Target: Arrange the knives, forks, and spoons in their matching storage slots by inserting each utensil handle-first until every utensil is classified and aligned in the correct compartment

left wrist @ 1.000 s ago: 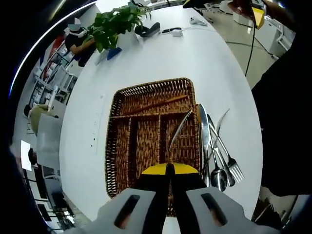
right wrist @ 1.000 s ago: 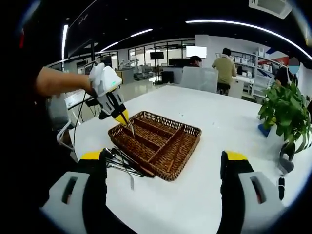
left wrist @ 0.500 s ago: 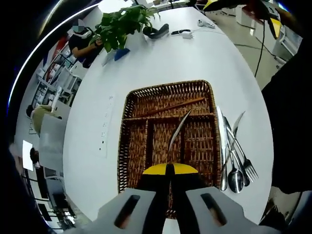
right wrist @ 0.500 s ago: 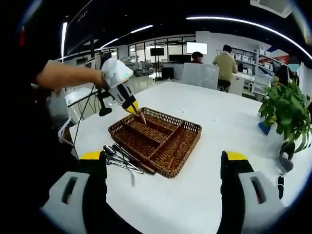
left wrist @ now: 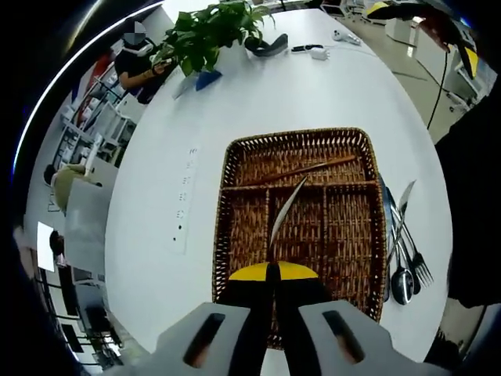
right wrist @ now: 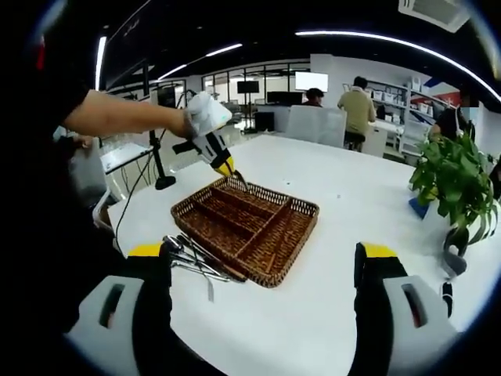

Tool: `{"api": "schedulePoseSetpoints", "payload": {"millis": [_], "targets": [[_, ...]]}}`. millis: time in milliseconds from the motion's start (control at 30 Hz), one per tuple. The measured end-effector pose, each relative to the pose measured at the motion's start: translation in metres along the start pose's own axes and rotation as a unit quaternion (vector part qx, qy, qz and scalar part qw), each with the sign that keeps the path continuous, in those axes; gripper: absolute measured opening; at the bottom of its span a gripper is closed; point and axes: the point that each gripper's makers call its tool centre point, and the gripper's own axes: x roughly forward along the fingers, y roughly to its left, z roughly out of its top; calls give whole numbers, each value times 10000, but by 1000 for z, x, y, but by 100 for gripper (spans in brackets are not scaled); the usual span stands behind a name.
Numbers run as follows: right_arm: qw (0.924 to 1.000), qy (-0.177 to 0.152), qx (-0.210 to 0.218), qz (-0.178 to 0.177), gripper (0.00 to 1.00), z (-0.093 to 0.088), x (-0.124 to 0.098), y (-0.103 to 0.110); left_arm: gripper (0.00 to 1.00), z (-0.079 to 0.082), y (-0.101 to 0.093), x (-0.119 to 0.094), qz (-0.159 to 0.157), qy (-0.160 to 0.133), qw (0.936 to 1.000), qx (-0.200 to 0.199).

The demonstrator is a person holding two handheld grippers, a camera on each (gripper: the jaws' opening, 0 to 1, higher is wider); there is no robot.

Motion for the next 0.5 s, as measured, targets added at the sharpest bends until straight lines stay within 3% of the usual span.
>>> {"api": "schedulePoseSetpoints", "payload": {"millis": [300, 500], "targets": [[9999, -64, 111, -86, 100, 3, 0, -1, 0, 3, 34, 5, 98, 64, 9999, -90], [9998, -75, 154, -143, 100, 2, -2, -5, 0, 13, 52, 12, 166, -55, 9996, -232]]}}
